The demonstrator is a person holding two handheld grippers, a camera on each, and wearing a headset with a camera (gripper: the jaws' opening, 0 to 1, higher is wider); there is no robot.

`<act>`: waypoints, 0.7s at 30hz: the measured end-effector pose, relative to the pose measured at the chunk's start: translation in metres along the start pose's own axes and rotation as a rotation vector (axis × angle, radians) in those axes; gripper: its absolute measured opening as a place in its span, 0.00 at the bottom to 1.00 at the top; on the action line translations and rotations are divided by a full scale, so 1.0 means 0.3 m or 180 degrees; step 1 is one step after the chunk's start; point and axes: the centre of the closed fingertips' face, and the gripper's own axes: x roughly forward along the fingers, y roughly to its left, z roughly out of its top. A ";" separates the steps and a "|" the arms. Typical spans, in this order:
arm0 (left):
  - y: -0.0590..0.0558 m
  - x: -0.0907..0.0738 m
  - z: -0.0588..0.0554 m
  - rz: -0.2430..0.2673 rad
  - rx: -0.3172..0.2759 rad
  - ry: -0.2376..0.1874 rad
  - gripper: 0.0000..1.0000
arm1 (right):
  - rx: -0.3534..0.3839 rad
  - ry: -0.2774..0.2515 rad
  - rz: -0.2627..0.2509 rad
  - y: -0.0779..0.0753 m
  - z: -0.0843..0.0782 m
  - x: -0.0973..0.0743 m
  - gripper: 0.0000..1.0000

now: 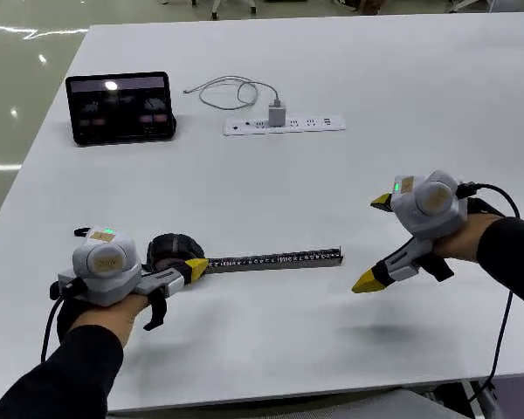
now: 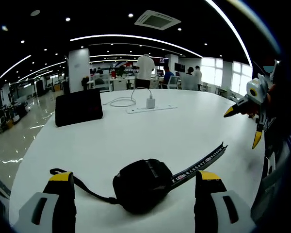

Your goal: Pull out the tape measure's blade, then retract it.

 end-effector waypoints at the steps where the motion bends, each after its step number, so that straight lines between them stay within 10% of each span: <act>1: 0.001 0.005 -0.001 0.0014 0.0007 0.0005 1.00 | -0.0026 0.0002 0.0008 -0.002 0.006 0.005 0.98; 6: -0.008 0.025 -0.012 0.0080 -0.0008 -0.0017 1.00 | -0.0113 0.0084 0.0075 -0.012 0.010 0.038 0.97; 9: 0.031 0.034 -0.054 0.0339 -0.0330 -0.0126 1.00 | -0.0184 0.0058 0.0149 -0.013 0.020 0.060 0.92; 21: -0.042 0.086 -0.054 0.0113 -0.0016 -0.0128 1.00 | -0.0456 0.0400 0.0419 -0.009 -0.020 0.138 0.75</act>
